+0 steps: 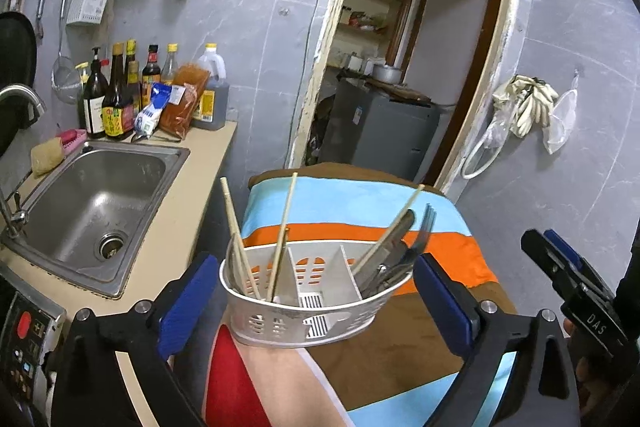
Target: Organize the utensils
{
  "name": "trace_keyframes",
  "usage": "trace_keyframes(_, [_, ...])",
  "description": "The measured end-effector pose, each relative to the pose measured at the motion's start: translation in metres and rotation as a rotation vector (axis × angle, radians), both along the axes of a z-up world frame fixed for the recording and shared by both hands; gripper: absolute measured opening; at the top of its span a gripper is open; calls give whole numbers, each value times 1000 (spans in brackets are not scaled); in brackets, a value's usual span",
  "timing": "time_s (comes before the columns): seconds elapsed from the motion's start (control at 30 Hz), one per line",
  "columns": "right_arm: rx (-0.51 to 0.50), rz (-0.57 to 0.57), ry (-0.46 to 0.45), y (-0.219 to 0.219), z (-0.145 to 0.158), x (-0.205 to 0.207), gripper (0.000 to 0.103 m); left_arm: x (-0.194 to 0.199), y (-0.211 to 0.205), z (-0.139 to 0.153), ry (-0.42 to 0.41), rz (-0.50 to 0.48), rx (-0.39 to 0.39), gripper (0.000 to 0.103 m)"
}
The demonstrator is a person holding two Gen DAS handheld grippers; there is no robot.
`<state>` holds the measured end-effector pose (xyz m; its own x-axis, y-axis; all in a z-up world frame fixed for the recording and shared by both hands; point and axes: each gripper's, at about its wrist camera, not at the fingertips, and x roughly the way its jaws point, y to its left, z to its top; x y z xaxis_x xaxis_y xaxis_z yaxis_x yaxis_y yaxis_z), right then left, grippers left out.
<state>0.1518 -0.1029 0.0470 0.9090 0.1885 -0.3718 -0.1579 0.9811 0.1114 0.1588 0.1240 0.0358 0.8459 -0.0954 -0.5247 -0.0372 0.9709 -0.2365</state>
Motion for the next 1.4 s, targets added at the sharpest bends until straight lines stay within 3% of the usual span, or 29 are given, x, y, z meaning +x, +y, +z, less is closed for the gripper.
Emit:
trace_keyframes(0.27, [-20,-42,3,-22,4,-22,101,-24,-13,1,-49,2,-29,102])
trace_keyframes(0.97, [-81,-131,0,-94,10,-121,101,-103,-91,-5,-86,1,77,102])
trace_keyframes(1.4, [-92,-117,-7,-113,16,-157,101,-138,-104,-8,-111,0,102,102])
